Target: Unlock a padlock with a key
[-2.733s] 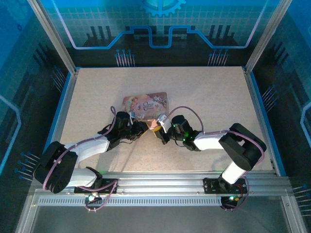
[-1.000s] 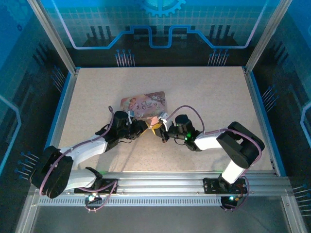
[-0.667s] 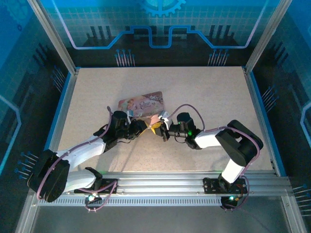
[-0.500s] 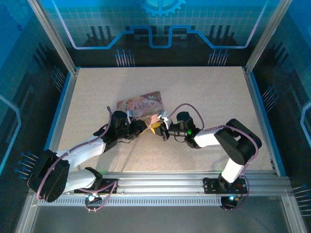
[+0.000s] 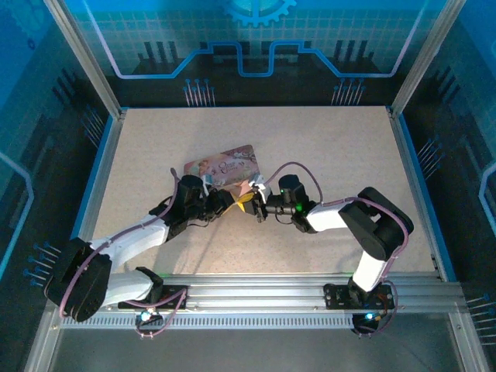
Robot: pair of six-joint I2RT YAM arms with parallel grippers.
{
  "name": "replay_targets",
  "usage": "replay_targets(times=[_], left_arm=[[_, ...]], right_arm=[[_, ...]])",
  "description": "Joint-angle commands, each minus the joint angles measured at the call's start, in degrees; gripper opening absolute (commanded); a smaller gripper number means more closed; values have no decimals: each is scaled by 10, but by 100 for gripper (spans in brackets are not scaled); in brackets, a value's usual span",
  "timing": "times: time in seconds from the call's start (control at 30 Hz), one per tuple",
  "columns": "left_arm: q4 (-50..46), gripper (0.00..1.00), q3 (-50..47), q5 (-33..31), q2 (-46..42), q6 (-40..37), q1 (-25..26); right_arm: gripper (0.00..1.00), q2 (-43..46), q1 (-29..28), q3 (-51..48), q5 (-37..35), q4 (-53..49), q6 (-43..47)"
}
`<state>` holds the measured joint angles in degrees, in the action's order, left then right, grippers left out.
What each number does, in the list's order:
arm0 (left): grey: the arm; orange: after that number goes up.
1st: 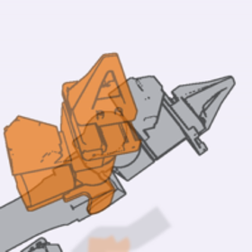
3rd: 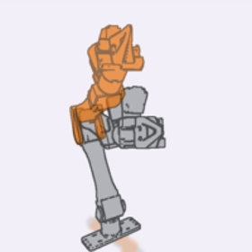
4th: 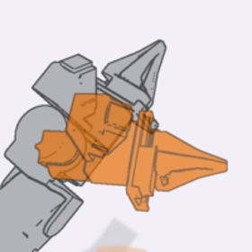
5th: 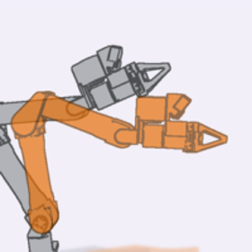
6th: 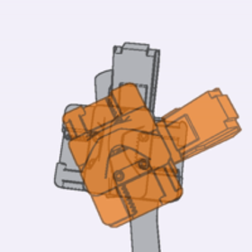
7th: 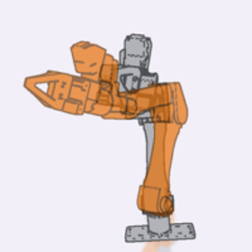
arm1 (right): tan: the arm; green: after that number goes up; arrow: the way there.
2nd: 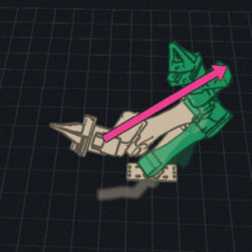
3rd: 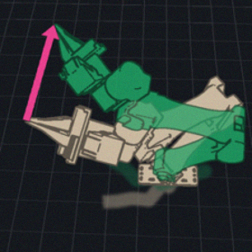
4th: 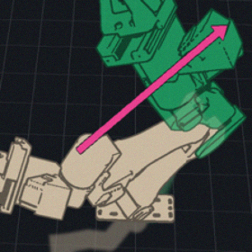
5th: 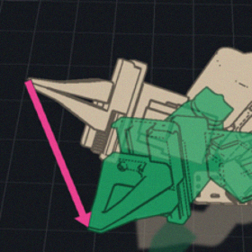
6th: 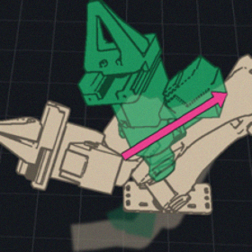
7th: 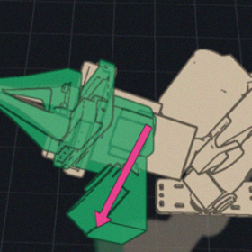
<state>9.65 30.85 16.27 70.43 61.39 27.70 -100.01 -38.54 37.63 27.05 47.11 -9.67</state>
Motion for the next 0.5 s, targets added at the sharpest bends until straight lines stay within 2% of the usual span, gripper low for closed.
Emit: replay_targets(times=[0.0,0.47], left_arm=[[32,17,25,88,15,-14,17],[116,19,28,98,119,-1,36]], right_arm=[[3,5,0,24,-33,31,-3],[3,13,11,-49,-61,12,-8]])
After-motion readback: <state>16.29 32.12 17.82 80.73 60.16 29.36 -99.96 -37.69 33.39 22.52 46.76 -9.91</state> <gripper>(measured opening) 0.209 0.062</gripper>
